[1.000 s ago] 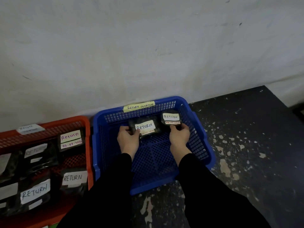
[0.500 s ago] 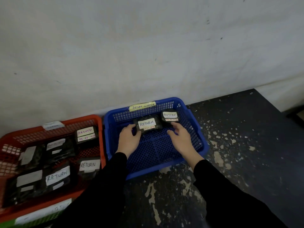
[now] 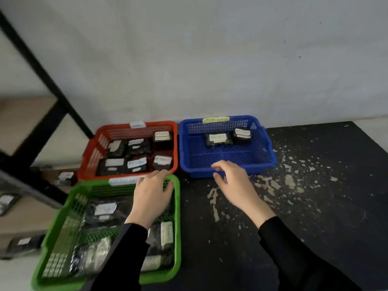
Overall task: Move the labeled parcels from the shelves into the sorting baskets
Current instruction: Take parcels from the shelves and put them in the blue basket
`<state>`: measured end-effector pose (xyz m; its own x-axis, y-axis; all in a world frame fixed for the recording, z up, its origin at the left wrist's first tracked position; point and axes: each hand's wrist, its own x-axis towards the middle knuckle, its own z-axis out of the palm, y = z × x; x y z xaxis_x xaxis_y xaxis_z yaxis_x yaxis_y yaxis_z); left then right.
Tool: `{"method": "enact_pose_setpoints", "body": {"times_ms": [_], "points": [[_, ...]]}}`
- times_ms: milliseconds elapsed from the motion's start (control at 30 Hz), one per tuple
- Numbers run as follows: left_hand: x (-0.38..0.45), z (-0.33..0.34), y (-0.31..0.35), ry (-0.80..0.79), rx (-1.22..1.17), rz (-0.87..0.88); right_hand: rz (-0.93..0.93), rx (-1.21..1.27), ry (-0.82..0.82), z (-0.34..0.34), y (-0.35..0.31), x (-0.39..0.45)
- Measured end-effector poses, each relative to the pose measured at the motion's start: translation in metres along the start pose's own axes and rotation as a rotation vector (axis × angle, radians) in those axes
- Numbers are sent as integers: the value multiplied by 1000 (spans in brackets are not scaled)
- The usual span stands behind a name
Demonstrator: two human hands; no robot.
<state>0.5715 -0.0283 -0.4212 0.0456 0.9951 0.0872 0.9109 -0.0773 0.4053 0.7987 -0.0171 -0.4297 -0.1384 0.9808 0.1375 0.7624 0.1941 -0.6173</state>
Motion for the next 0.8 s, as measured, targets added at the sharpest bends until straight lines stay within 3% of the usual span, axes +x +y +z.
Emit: {"method": "enact_pose_setpoints", "body": {"times_ms": [433, 800], "points": [[-165, -74, -125, 238, 96, -399, -356, -26, -222, 93, -155, -60], [-222, -145, -311, 294, 50, -507, -419, 59, -373, 246, -320, -58]]}}
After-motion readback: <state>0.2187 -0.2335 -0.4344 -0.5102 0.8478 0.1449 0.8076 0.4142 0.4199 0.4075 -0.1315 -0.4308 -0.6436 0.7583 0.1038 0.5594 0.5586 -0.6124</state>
